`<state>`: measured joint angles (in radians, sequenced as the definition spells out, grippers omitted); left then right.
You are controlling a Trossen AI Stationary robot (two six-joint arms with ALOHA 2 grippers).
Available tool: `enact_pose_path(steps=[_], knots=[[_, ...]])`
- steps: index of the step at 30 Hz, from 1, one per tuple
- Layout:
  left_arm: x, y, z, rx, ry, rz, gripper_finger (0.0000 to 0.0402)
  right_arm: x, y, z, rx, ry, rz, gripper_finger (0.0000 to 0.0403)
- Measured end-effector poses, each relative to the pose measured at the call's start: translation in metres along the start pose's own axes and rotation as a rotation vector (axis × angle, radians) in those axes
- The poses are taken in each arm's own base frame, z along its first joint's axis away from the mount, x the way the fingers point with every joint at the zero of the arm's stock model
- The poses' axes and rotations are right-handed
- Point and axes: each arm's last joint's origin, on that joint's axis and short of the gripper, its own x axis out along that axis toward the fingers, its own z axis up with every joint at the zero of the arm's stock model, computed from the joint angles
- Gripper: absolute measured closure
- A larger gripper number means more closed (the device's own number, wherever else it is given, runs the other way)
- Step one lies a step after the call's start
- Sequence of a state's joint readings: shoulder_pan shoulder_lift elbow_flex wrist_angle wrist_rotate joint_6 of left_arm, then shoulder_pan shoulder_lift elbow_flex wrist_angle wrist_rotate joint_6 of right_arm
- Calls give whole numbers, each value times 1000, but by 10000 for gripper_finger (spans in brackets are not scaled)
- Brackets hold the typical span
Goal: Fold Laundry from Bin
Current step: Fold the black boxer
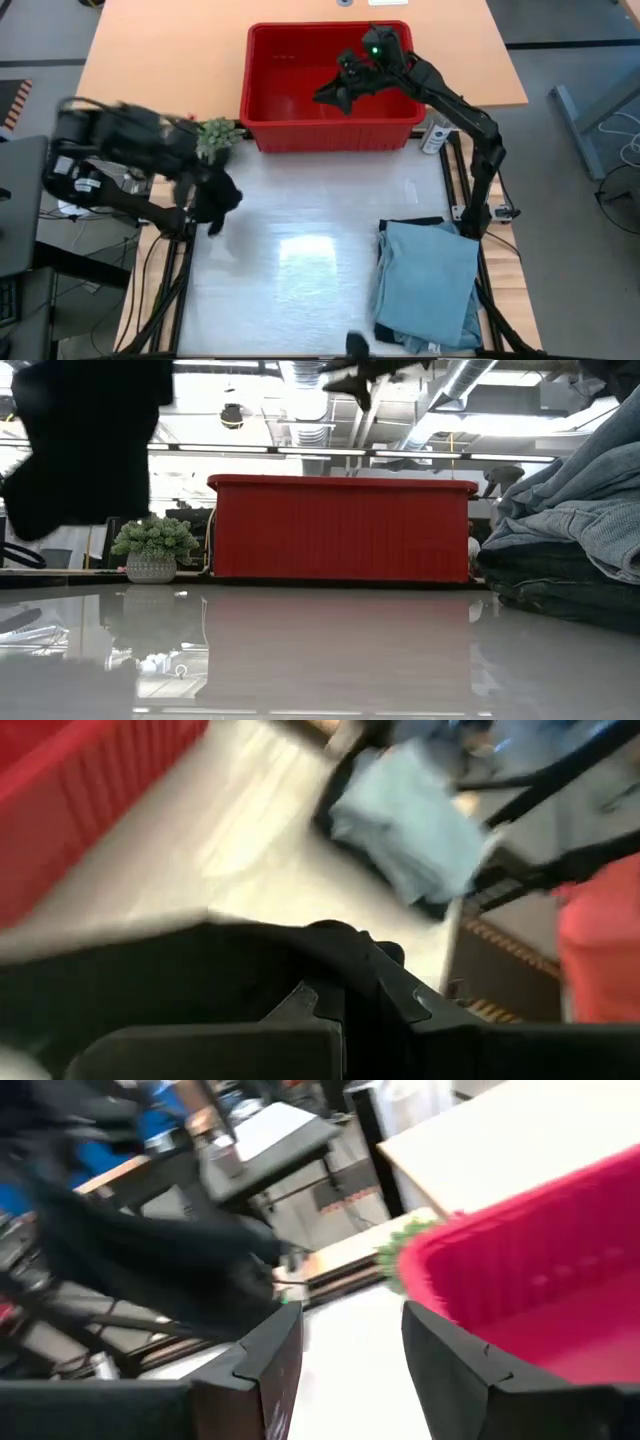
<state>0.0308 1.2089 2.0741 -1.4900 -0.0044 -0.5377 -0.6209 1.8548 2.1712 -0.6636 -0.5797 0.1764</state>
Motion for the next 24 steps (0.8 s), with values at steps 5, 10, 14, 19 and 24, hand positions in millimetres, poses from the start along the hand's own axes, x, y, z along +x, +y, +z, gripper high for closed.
enact_pose_path(steps=[5, 10, 14, 19, 24], knots=[[60, -7, -13, 44, 41, 128, 401, -13, 43, 5, -48, -15, 76, 204], [139, -18, -18, 224, -39, 53, 401, -64, 79, 18, -137, -102, 103, 204], [197, -8, -9, 250, -201, 64, 401, -110, 97, 23, -219, -159, 78, 204], [237, 12, 0, 352, -130, 4, 401, -151, 105, 11, -219, -103, -51, 204], [264, 28, -25, 224, 187, 35, 401, -170, 104, -4, -162, 13, -136, 204]])
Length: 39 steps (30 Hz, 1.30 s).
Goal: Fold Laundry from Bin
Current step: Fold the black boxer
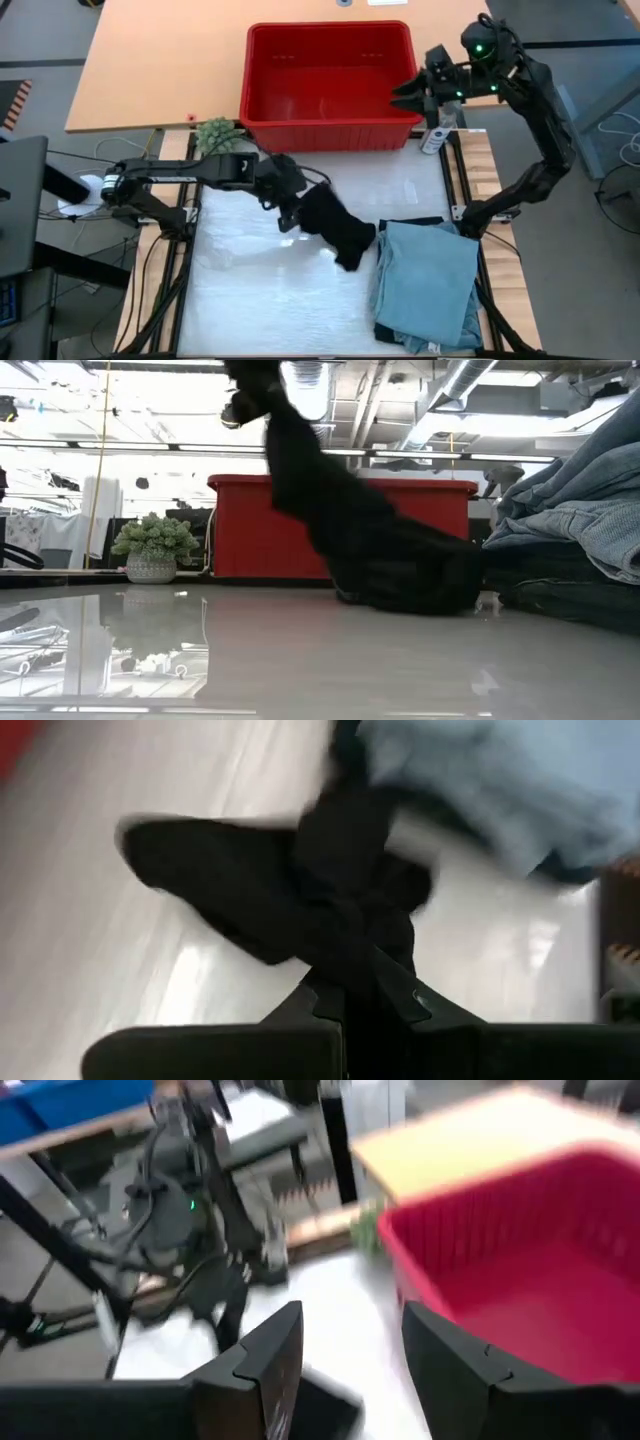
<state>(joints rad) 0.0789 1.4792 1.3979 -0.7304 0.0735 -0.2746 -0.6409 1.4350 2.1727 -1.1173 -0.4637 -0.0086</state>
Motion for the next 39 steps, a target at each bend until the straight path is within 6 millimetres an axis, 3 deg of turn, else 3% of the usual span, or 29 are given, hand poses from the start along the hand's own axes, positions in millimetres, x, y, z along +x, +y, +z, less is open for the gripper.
enact_pose_path(steps=[3, 5, 8, 10, 14, 19, 22, 24, 31, 34, 39], knots=[[4, -2, -14, -18, 120, 95, 401, -2, 0, -14, 59, 133, -12, 204], [5, -8, -23, 23, 172, 131, 401, 8, -1, -26, 52, 272, -19, 204], [8, -20, -36, 105, 217, 122, 401, 34, -3, -40, 28, 461, 10, 204], [8, -27, -40, 57, 221, 102, 401, 59, -4, -44, 20, 518, 85, 204], [-9, -34, -23, -144, 135, 75, 401, 102, 0, -53, 11, 561, 342, 204], [-54, -32, 16, -384, -167, 29, 402, 120, 0, -59, 32, 582, 463, 204], [-71, -13, 22, -493, -260, 114, 402, 125, 0, -62, 57, 611, 480, 204], [-70, 4, 20, -571, -256, 176, 402, 124, 4, -62, 48, 617, 489, 204], [-24, 64, -12, -713, -116, 325, 401, 132, 26, -64, -37, 624, 522, 204], [-3, 89, -31, -811, -108, 341, 401, 146, 38, -69, -119, 674, 414, 204], [19, 119, -53, -928, -143, 268, 401, 198, 55, -91, -208, 757, 420, 204]])
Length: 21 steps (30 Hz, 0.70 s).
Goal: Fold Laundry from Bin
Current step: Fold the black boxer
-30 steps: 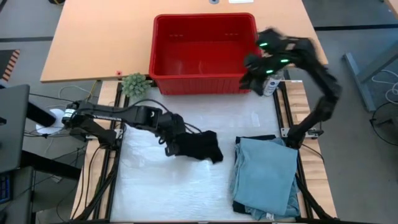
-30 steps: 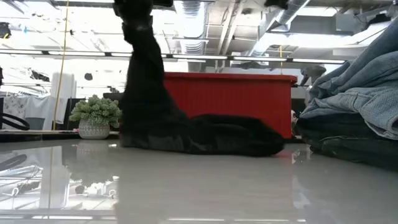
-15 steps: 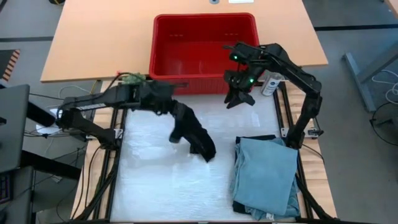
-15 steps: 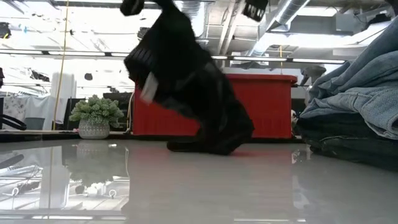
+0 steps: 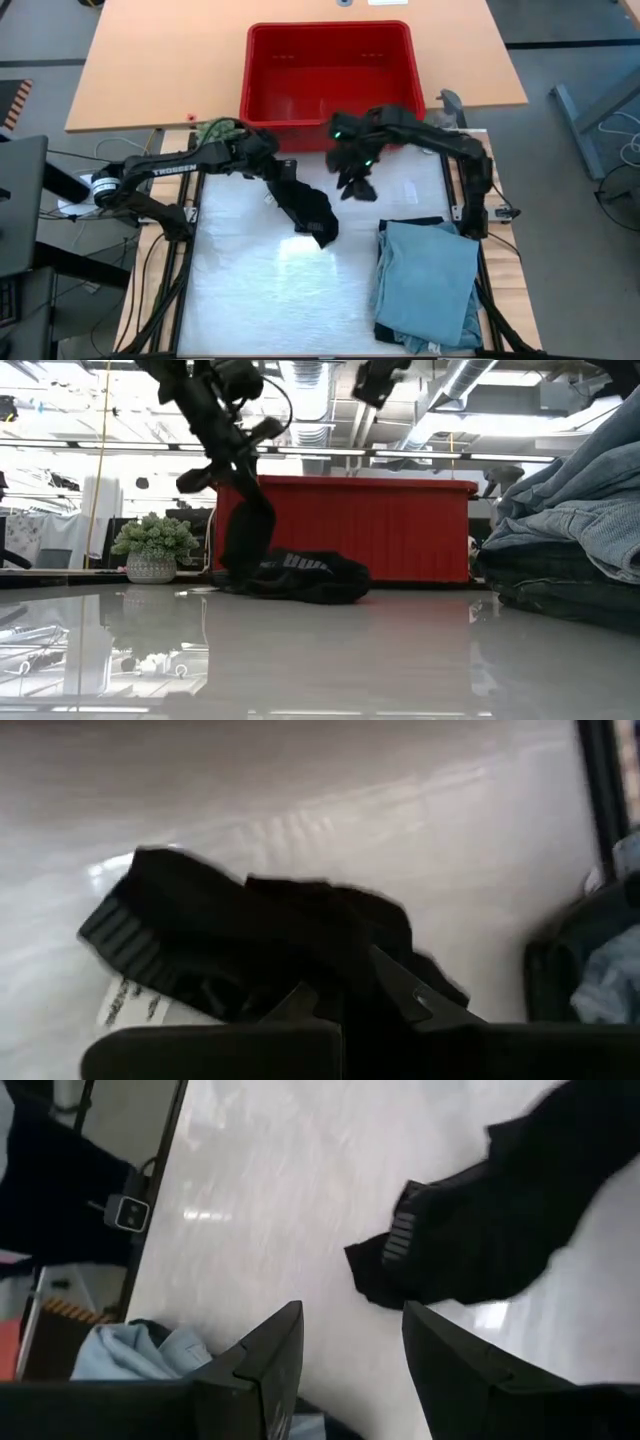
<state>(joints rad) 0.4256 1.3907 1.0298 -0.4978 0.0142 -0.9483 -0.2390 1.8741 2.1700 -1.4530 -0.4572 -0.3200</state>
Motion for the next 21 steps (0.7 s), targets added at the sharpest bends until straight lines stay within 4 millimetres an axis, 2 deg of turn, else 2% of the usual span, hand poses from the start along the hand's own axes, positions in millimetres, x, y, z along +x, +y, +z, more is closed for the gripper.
enact_pose_path(steps=[4, 9, 15, 18, 21], knots=[[7, 14, 6, -66, -43, 21, 381, 37, -2, 10, -34, 70, 34, 209], [6, 22, 21, -124, -118, 22, 324, 86, -11, 21, -72, 109, 55, 228], [1, 21, 42, -29, -81, -174, 251, 129, -20, 26, -101, 156, 13, 248], [-7, 19, 53, 97, -25, -293, 216, 132, -17, 23, -112, 200, 22, 250], [-16, 14, 60, 211, 16, -396, 185, 105, -4, 19, -98, 194, 57, 249]])
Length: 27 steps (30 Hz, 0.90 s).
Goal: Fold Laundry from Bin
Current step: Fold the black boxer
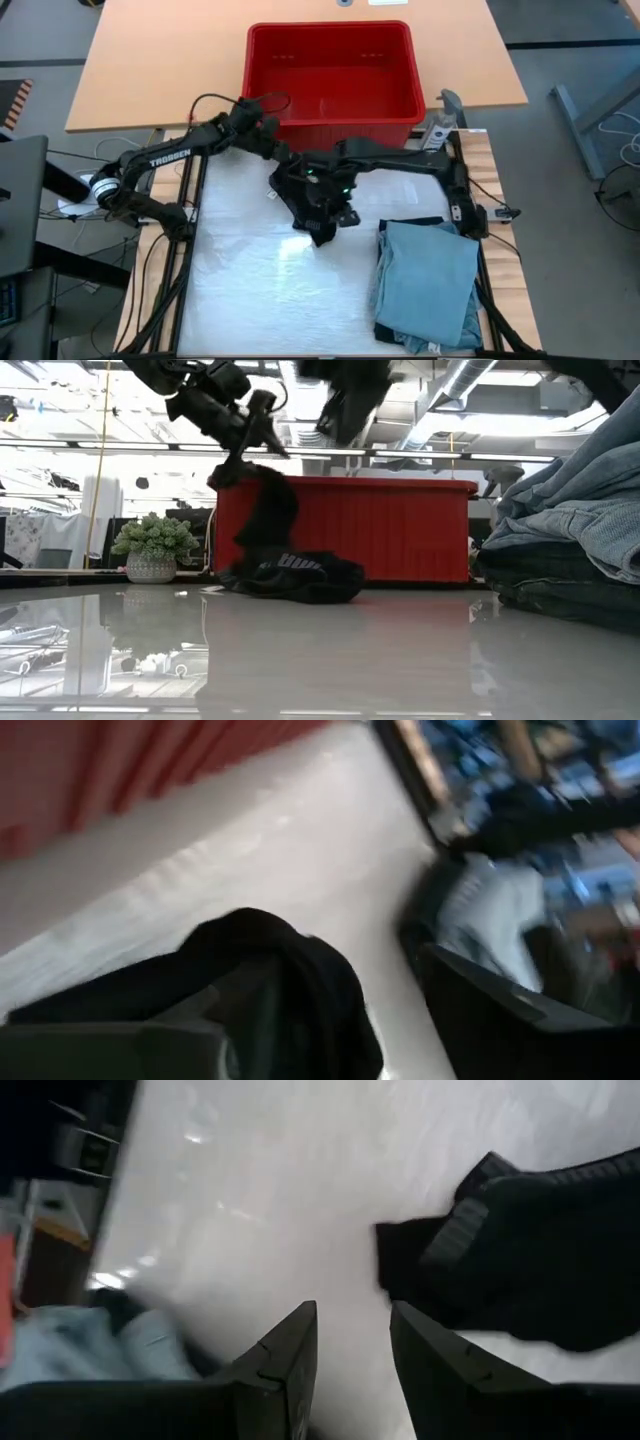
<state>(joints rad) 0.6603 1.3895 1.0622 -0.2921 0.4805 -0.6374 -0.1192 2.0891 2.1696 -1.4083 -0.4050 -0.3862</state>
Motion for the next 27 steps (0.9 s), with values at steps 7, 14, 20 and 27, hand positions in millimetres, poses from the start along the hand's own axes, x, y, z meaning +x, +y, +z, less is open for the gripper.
enact_pose_path(steps=[7, 14, 20, 27], knots=[[-16, -23, 3, 172, 150, -167, 155, -88, 54, -28, 108, -120, -94, 249], [-42, -59, -15, 577, 173, 175, 154, -162, 124, -78, 263, -260, -336, 249], [-25, -47, -42, 664, 76, 316, 154, -201, 172, -118, 401, -445, -471, 249], [5, 12, -61, 639, 39, 422, 154, -219, 205, -146, 440, -587, -489, 249]])
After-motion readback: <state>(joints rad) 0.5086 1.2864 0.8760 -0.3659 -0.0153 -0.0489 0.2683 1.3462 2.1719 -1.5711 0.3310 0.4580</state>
